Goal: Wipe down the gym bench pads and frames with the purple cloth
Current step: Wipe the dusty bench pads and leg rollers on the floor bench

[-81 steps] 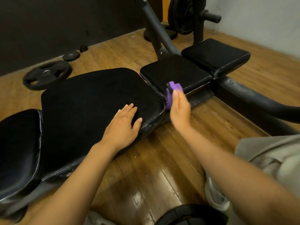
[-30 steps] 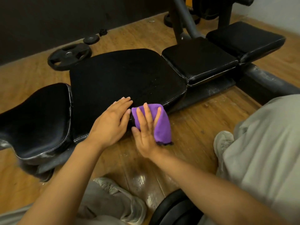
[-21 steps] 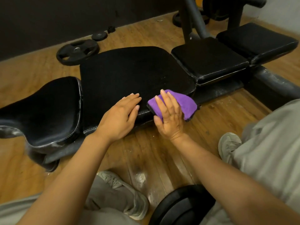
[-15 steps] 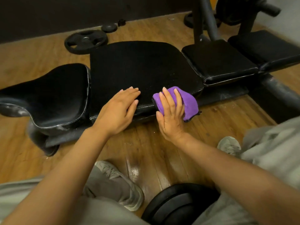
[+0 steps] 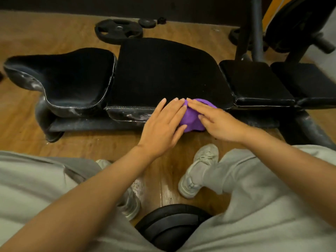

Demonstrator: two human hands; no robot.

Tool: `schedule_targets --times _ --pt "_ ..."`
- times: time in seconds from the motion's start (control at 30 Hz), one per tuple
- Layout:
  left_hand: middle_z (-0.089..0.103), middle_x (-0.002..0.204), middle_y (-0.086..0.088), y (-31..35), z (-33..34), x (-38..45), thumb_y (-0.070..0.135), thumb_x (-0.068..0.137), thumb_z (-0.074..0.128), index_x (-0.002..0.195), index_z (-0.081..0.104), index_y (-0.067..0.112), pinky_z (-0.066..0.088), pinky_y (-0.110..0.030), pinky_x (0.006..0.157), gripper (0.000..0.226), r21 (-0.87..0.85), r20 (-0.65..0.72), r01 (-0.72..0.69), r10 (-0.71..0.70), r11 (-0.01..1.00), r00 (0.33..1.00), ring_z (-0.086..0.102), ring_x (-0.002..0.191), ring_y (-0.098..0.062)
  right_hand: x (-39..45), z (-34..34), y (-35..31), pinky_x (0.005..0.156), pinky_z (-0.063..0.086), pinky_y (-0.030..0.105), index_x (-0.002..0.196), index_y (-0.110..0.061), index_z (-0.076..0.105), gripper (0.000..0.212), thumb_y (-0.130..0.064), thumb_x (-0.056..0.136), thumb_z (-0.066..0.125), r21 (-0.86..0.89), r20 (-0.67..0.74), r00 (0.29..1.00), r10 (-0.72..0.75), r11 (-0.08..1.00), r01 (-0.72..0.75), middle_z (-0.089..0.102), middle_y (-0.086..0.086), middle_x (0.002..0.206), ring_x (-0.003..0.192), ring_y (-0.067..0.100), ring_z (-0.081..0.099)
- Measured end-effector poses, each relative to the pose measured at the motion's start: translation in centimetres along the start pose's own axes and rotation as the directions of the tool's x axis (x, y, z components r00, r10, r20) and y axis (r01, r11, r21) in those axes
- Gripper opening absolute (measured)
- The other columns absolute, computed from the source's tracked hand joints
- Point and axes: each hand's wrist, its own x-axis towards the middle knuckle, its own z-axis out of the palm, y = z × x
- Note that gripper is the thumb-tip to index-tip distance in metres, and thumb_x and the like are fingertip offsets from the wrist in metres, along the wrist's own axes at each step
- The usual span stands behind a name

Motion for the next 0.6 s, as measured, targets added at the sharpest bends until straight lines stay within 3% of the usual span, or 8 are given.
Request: schedule_targets --times 0.07,0.13,0.23,0.3,0.33,0.4,0.47,0.6 --pt "0.046 0.144 -0.015 0.9 0.9 0.9 0.034 0.097 0.052 0.136 0.050 0.002 0.025 -0.047 0.117 0.051 0.085 0.002 0.017 -0.018 0.996 1.000 0.040 0.137 -0.028 0.4 -1.9 0.2 0.105 0.027 0.013 0.145 -0.026 0.036 0.048 -0.011 0.100 0.039 0.078 0.041 0.999 0.027 0.997 -0.030 0.038 -0.015 0.145 0.120 -0.013 0.039" --pt "0.046 0.145 -0.015 1.5 1.8 1.7 0.036 0.096 0.053 0.134 0.051 0.003 0.024 -0.047 0.117 0.051 0.183 0.014 0.019 -0.022 0.983 1.000 0.039 0.137 -0.029 0.9 -3.0 0.6 0.103 0.037 0.017 0.138 -0.026 0.047 0.042 -0.010 0.100 0.041 0.288 0.038 0.998 0.054 0.956 -0.063 0.050 -0.013 0.137 0.120 -0.006 0.048" --pt "0.049 0.142 -0.014 2.1 3.3 2.7 0.043 0.094 0.052 0.138 0.048 0.005 0.020 -0.046 0.117 0.058 0.352 0.044 0.005 -0.022 0.936 0.999 0.042 0.135 -0.031 1.9 -4.1 2.1 0.094 0.052 0.027 0.127 -0.016 0.056 0.032 -0.009 0.100 0.041 0.622 -0.052 0.980 0.190 0.774 -0.117 0.062 -0.001 0.124 0.108 0.007 0.063" --pt "0.051 0.140 -0.015 2.2 4.4 3.0 0.040 0.093 0.056 0.142 0.043 0.011 0.023 -0.047 0.115 0.059 0.376 0.032 -0.024 0.013 0.926 0.999 0.045 0.131 -0.036 2.3 -4.2 3.7 0.091 0.054 0.034 0.121 -0.011 0.059 0.028 -0.007 0.100 0.041 0.691 -0.174 0.944 0.282 0.718 -0.088 0.065 0.004 0.118 0.104 0.012 0.066" --pt "0.050 0.140 -0.015 2.1 4.7 3.0 0.036 0.092 0.058 0.144 0.040 0.016 0.025 -0.047 0.114 0.059 0.368 0.021 -0.051 0.046 0.928 0.999 0.045 0.130 -0.038 2.2 -4.1 4.6 0.095 0.052 0.035 0.119 -0.012 0.060 0.027 -0.007 0.098 0.043 0.647 -0.260 0.923 0.285 0.761 -0.052 0.065 0.003 0.117 0.107 0.011 0.064" --pt "0.048 0.143 -0.015 1.6 4.9 3.1 0.027 0.092 0.058 0.147 0.034 0.020 0.025 -0.047 0.113 0.060 0.380 0.022 -0.127 0.128 0.916 0.992 0.043 0.131 -0.040 1.7 -3.2 6.5 0.105 0.044 0.036 0.121 -0.016 0.059 0.027 -0.012 0.096 0.052 0.398 -0.383 0.911 0.153 0.917 0.013 0.061 0.001 0.124 0.118 0.008 0.056" --pt "0.044 0.146 -0.014 0.9 4.4 2.8 0.021 0.093 0.049 0.149 0.028 0.019 0.025 -0.047 0.114 0.059 0.422 0.051 -0.200 0.197 0.884 0.979 0.041 0.134 -0.039 1.1 -1.8 8.0 0.115 0.030 0.034 0.135 -0.017 0.050 0.042 -0.025 0.095 0.056 0.125 -0.322 0.946 -0.045 0.988 0.089 0.048 -0.001 0.141 0.134 0.007 0.040" --pt "0.041 0.149 -0.013 -0.7 2.6 1.6 0.014 0.098 0.035 0.149 0.030 0.013 0.025 -0.048 0.114 0.051 0.460 0.048 -0.181 0.180 0.869 0.983 0.038 0.137 -0.036 1.3 -0.4 8.6 0.121 0.006 0.037 0.150 -0.020 0.023 0.063 -0.051 0.096 0.035 -0.249 -0.125 0.959 -0.254 0.944 0.218 0.019 -0.007 0.157 0.145 0.003 0.009"
